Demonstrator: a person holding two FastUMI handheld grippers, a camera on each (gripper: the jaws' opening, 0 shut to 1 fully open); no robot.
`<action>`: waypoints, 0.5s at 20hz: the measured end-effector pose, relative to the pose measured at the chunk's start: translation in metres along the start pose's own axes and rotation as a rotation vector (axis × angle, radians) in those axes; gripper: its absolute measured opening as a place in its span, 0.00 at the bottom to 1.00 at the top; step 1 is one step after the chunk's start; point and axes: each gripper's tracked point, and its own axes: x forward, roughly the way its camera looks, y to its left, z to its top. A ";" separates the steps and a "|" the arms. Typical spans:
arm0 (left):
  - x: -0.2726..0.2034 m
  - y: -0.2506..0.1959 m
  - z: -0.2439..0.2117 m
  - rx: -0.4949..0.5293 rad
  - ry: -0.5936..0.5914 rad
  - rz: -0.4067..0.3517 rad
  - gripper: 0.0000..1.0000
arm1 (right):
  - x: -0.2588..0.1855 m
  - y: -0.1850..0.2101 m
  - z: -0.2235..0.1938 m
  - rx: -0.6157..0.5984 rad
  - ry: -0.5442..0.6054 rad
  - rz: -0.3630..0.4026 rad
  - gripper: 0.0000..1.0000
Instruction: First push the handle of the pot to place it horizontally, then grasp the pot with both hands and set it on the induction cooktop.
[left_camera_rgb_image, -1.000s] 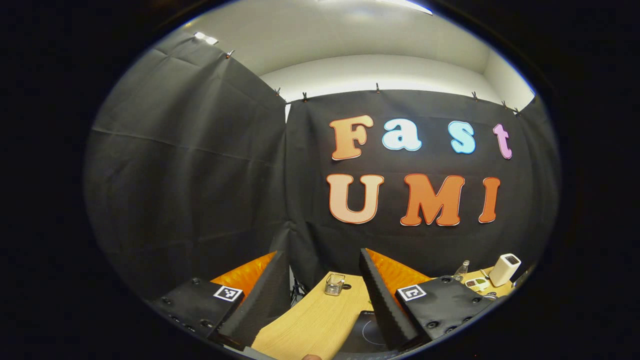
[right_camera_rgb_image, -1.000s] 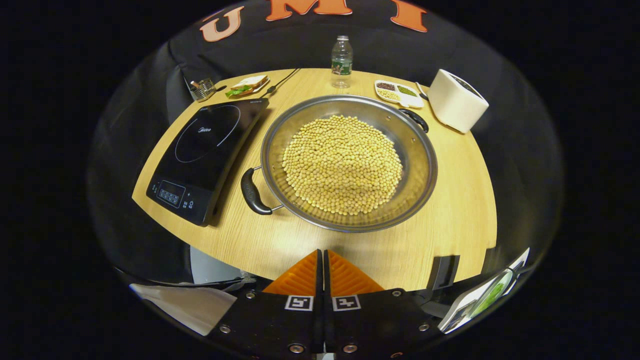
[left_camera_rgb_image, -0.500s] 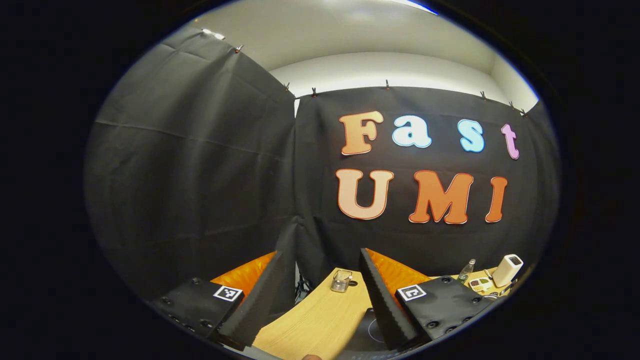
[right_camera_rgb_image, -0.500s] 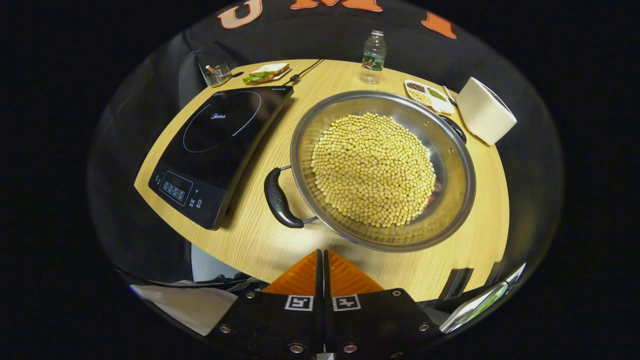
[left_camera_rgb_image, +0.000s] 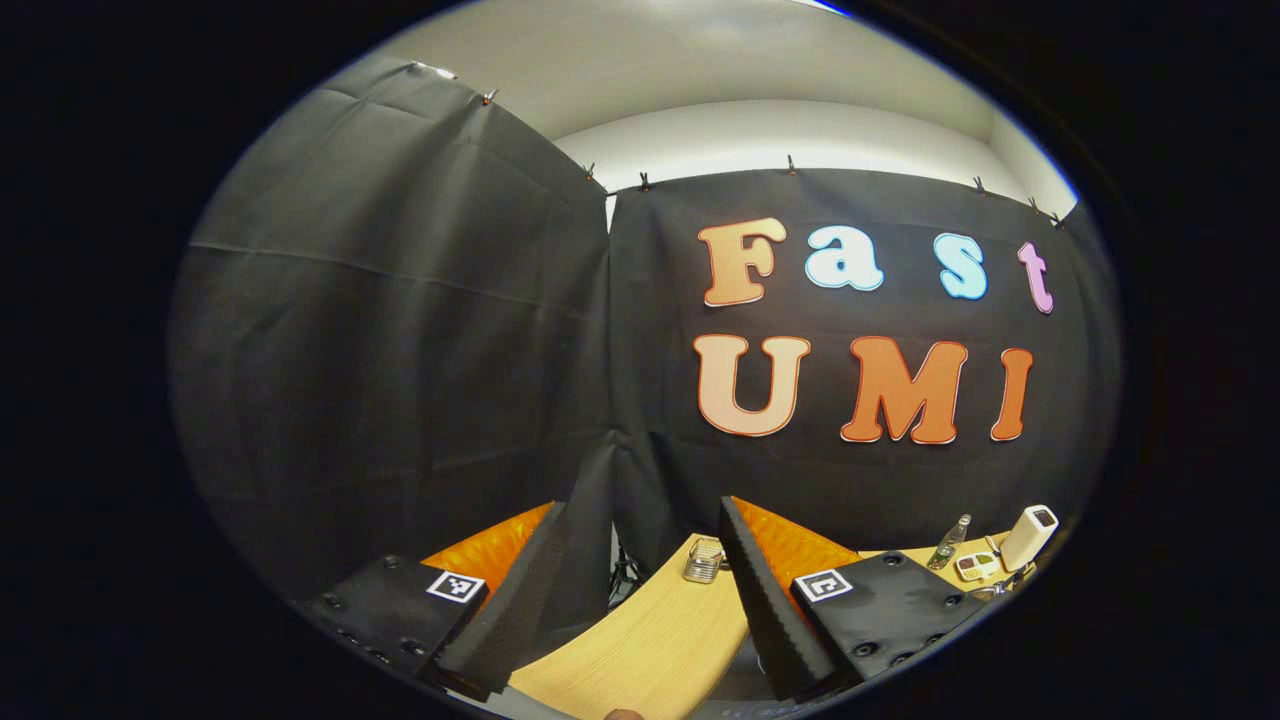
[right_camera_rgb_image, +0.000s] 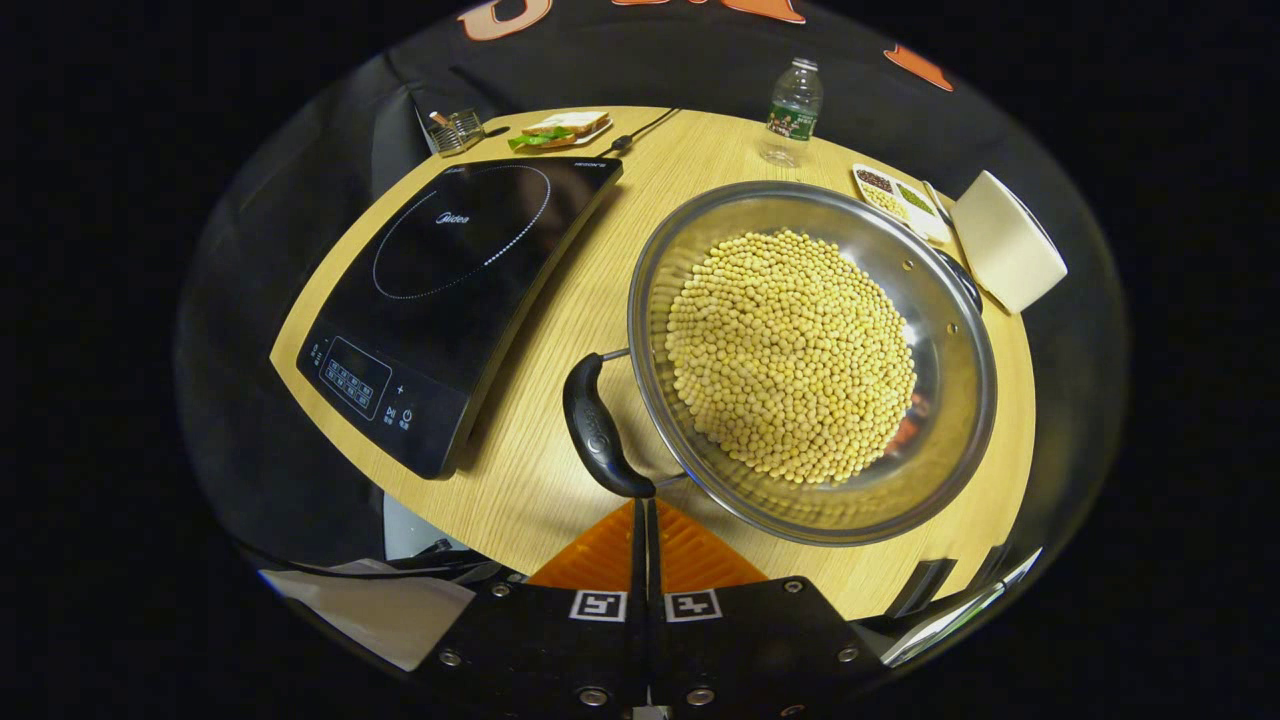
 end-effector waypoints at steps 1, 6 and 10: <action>-0.001 0.001 -0.001 0.001 0.002 0.005 0.97 | 0.001 0.001 0.000 -0.001 0.002 0.001 0.00; 0.002 0.004 0.000 0.008 0.007 0.017 0.97 | 0.006 0.008 0.012 0.005 0.001 0.019 0.00; -0.001 0.009 0.001 0.022 0.006 0.026 0.97 | 0.010 0.015 0.025 0.001 -0.002 0.032 0.00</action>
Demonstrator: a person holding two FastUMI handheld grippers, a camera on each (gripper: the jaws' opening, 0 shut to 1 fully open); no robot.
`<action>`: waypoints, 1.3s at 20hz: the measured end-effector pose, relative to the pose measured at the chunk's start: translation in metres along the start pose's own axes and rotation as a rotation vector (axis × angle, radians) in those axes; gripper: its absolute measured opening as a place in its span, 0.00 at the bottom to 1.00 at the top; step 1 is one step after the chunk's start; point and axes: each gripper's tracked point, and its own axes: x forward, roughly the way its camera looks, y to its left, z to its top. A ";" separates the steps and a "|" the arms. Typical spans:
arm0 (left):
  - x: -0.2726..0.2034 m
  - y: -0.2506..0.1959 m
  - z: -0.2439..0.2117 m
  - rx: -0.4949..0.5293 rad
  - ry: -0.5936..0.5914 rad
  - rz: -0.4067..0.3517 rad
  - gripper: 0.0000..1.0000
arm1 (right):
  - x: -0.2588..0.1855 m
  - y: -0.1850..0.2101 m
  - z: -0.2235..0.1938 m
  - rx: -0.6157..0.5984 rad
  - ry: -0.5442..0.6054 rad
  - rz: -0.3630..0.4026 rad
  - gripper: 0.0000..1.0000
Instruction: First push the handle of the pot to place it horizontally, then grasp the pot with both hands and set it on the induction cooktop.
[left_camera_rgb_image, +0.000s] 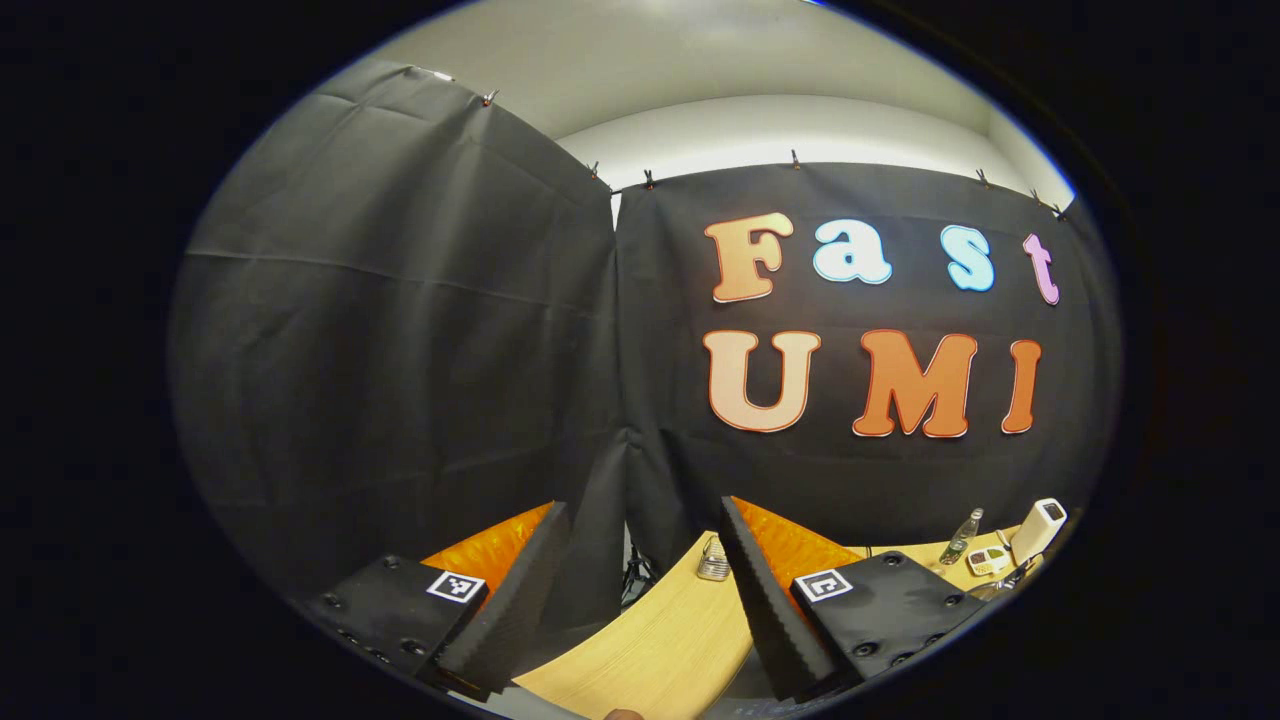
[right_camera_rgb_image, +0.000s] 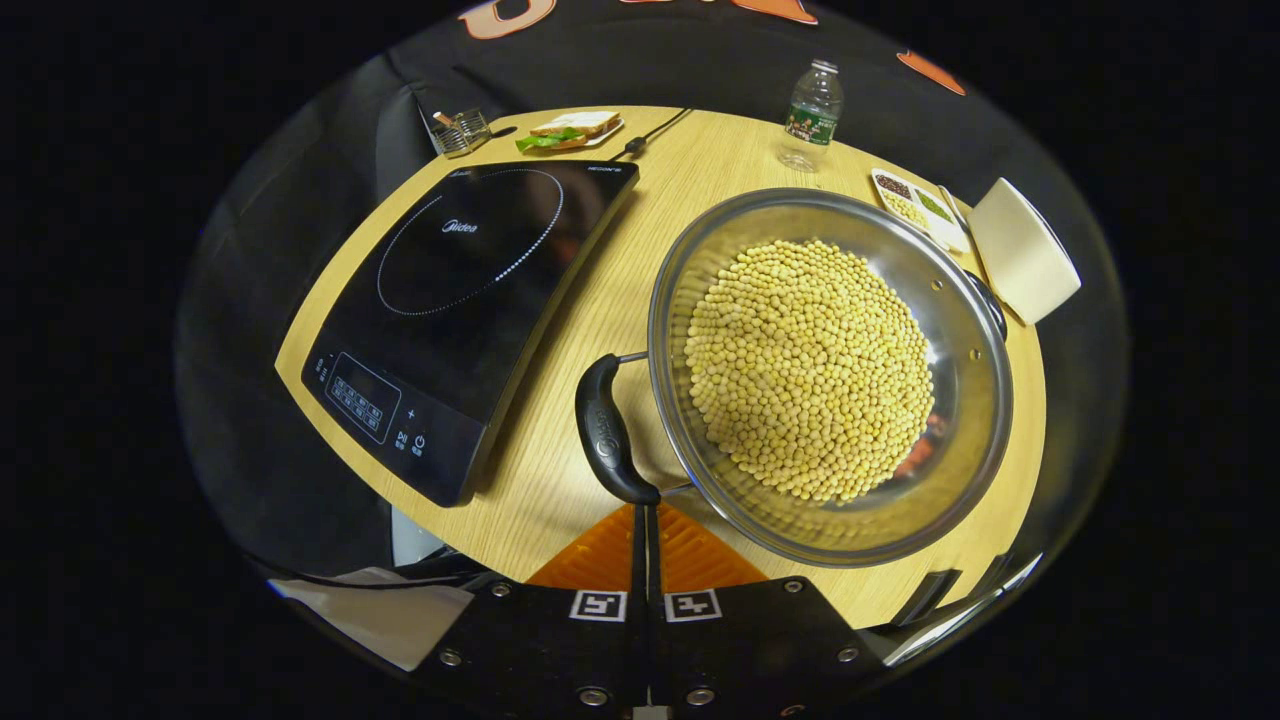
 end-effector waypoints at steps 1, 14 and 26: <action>0.001 0.002 0.000 0.004 -0.001 0.004 0.97 | 0.001 0.002 0.002 0.003 0.000 0.005 0.00; 0.000 0.020 0.006 -0.001 -0.007 0.037 0.97 | 0.011 0.014 0.030 0.086 -0.005 0.057 0.00; -0.006 0.036 0.007 0.005 -0.004 0.077 0.98 | 0.023 0.024 0.055 0.213 -0.025 0.115 0.00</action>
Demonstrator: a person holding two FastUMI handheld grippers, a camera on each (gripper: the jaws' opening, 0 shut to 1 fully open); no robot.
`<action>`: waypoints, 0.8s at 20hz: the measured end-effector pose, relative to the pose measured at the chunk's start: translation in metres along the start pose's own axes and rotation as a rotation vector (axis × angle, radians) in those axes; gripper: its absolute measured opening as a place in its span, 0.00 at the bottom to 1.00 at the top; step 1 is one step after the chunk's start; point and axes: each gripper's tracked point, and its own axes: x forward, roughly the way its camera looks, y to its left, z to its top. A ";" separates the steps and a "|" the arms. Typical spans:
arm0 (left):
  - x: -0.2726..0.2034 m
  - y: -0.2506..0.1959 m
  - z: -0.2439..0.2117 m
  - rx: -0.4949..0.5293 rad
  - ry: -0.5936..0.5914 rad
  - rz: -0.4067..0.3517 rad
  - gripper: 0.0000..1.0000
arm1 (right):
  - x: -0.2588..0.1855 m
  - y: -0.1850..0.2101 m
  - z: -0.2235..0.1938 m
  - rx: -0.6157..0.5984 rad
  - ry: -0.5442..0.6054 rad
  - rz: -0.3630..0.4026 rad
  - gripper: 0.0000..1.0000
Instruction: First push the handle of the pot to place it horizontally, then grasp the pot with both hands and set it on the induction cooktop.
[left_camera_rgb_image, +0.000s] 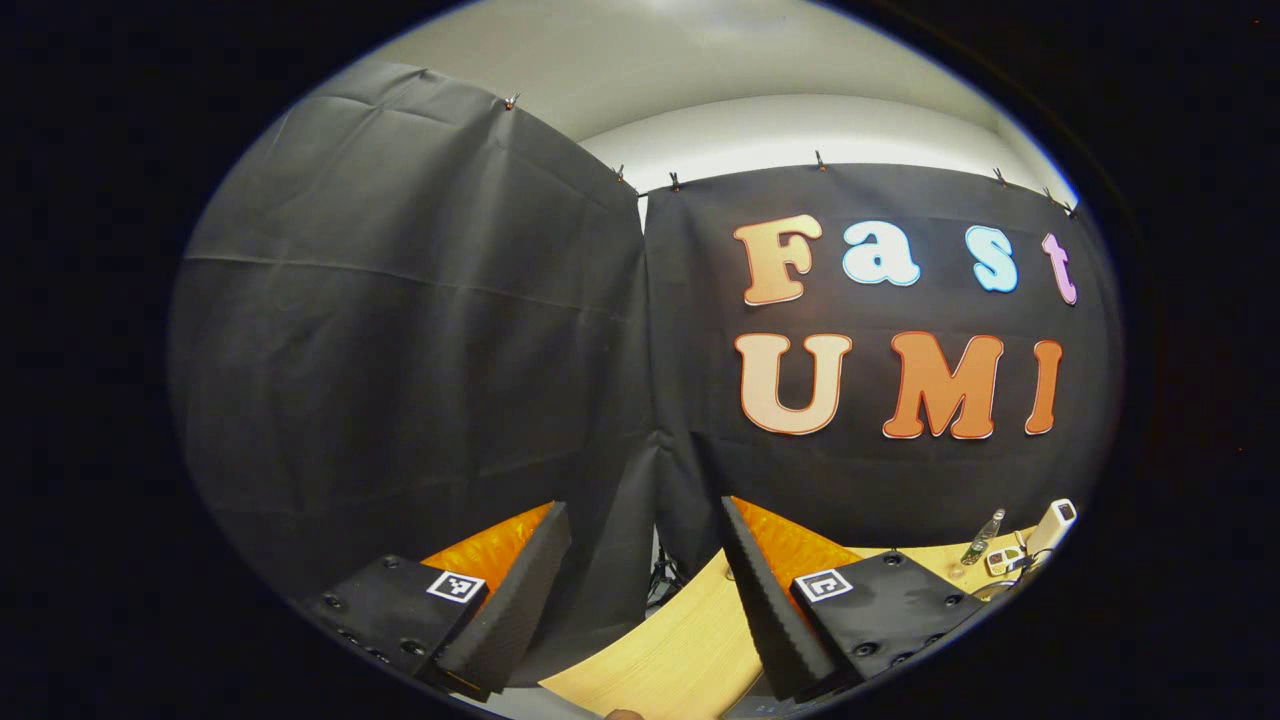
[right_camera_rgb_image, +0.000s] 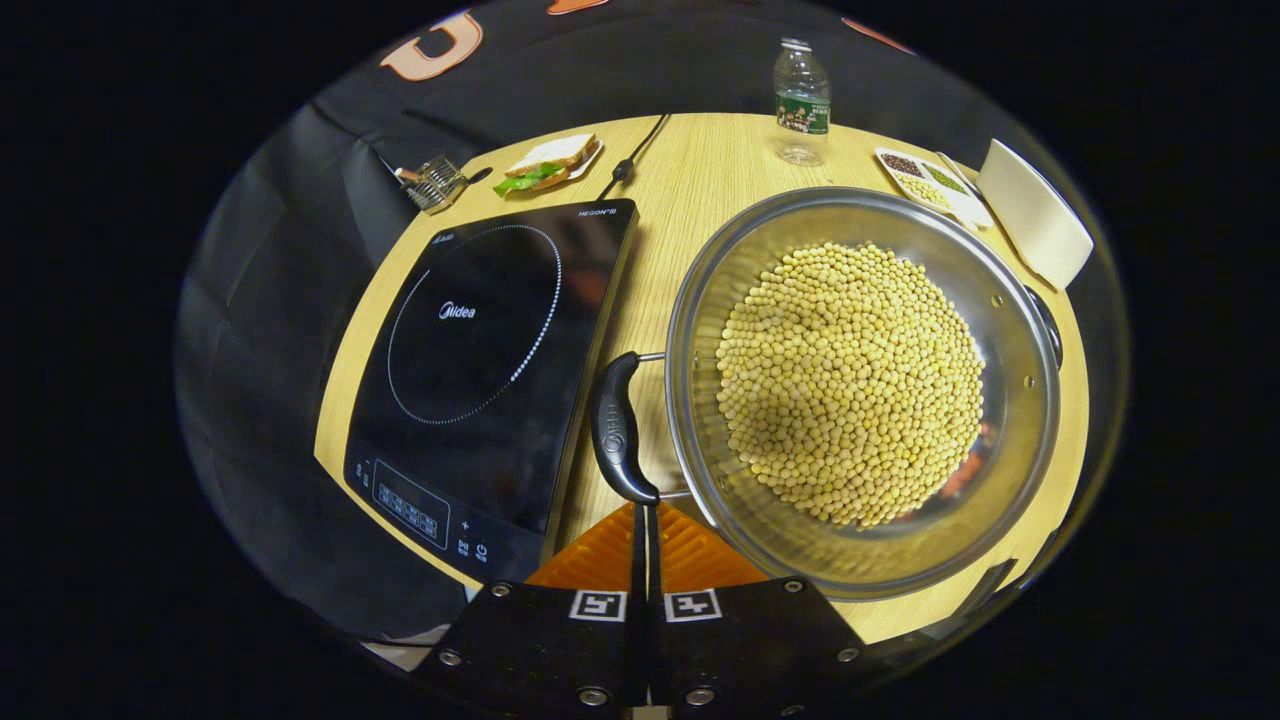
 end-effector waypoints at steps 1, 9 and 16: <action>-0.001 0.001 0.001 0.001 0.001 0.002 0.97 | 0.001 0.001 0.002 0.016 -0.003 0.005 0.00; -0.004 -0.001 -0.005 -0.010 0.022 0.003 0.98 | 0.011 0.011 0.023 0.124 -0.020 0.047 0.00; -0.006 -0.025 -0.016 -0.001 0.057 -0.038 0.97 | 0.017 0.015 0.040 0.206 -0.022 0.079 0.00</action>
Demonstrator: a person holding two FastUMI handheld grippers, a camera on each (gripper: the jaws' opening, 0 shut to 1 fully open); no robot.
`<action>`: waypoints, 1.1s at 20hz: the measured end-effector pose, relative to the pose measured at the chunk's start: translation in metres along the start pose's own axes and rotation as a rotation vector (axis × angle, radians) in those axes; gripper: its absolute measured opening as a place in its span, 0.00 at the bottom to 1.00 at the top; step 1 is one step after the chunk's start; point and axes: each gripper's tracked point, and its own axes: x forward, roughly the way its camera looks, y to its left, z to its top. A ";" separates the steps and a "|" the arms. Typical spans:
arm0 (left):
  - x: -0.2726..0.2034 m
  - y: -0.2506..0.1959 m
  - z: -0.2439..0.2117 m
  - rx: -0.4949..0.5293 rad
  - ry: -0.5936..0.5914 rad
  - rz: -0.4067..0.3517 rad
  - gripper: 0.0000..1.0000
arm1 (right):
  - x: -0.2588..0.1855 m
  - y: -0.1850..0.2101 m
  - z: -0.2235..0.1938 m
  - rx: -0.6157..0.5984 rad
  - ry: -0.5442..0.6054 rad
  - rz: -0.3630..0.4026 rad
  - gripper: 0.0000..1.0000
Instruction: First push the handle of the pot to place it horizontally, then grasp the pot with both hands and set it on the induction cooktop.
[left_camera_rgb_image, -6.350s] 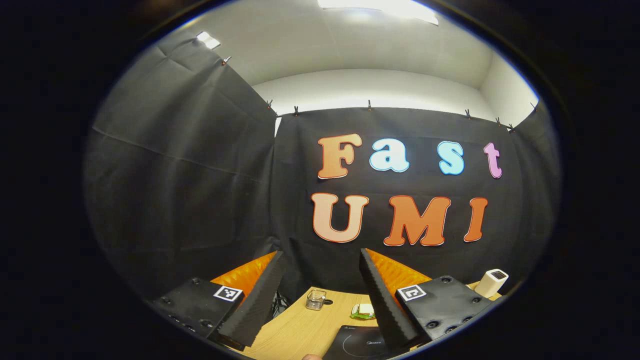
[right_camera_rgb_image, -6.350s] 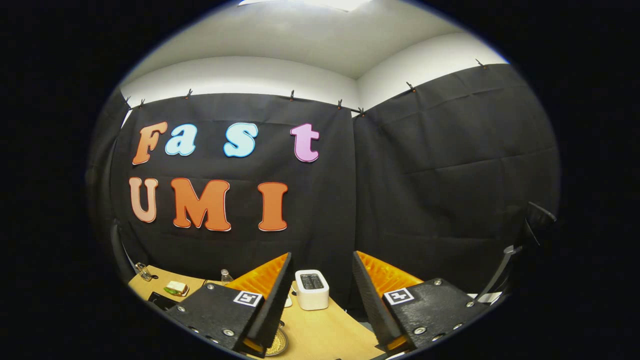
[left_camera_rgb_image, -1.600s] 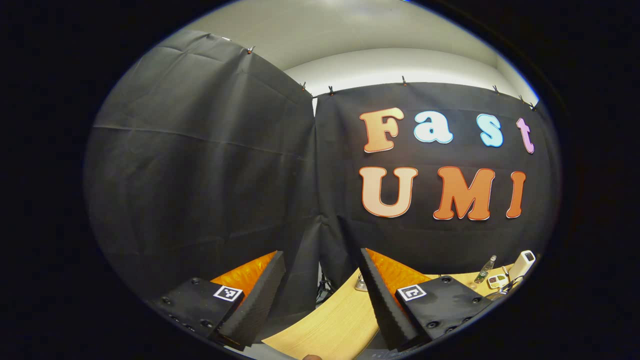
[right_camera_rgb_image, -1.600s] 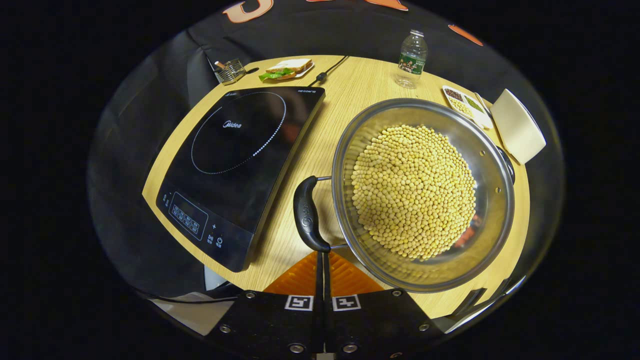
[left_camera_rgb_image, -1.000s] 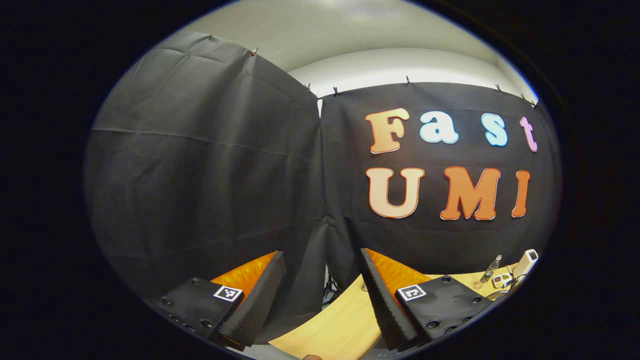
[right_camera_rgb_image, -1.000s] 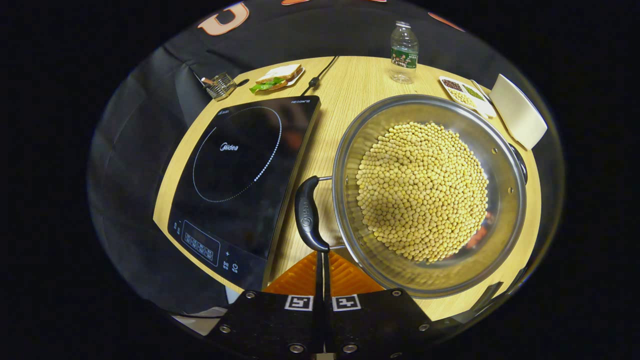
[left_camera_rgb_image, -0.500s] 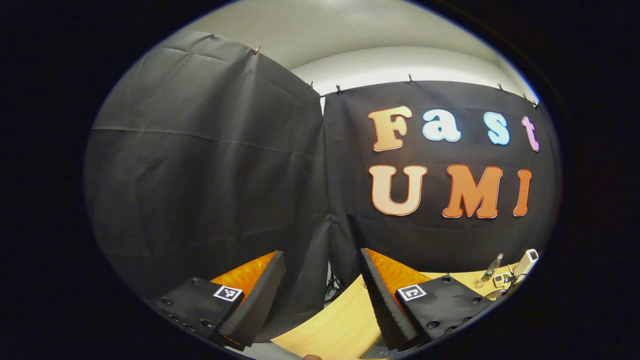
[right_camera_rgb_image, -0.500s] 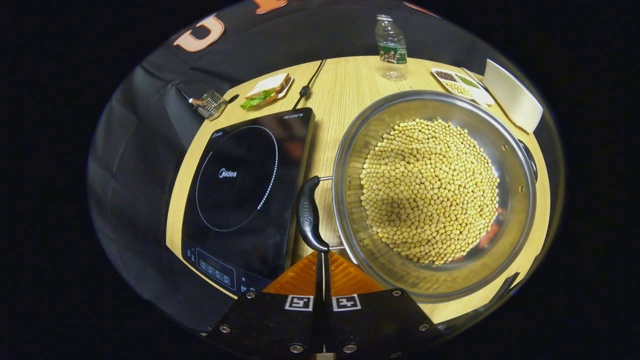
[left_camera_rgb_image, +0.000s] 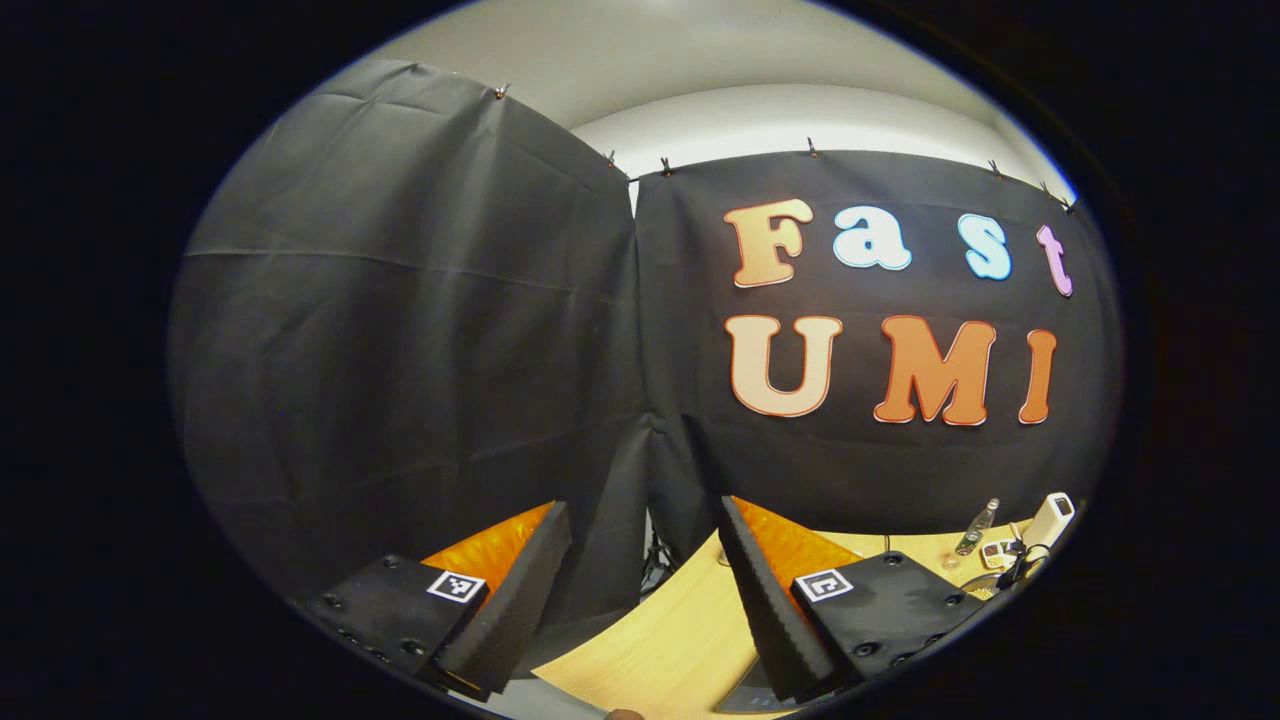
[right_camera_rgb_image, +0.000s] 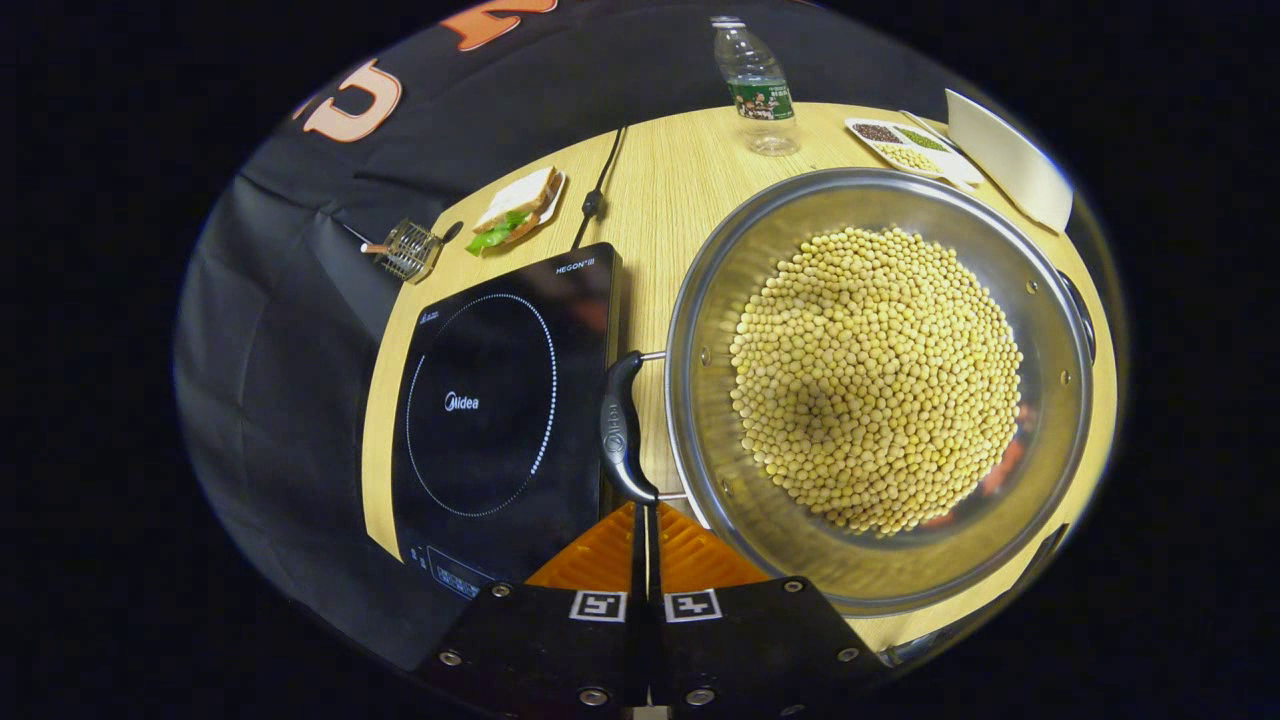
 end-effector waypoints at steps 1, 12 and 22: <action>-0.001 -0.004 -0.003 0.000 0.006 -0.012 0.97 | 0.001 0.001 0.001 0.008 0.001 0.004 0.00; -0.014 -0.077 -0.022 0.028 0.075 -0.152 0.97 | -0.015 0.016 0.011 0.033 -0.027 0.096 0.00; -0.016 -0.242 -0.082 -0.024 0.160 -0.450 0.97 | -0.091 -0.085 0.037 0.059 -0.285 -0.027 0.19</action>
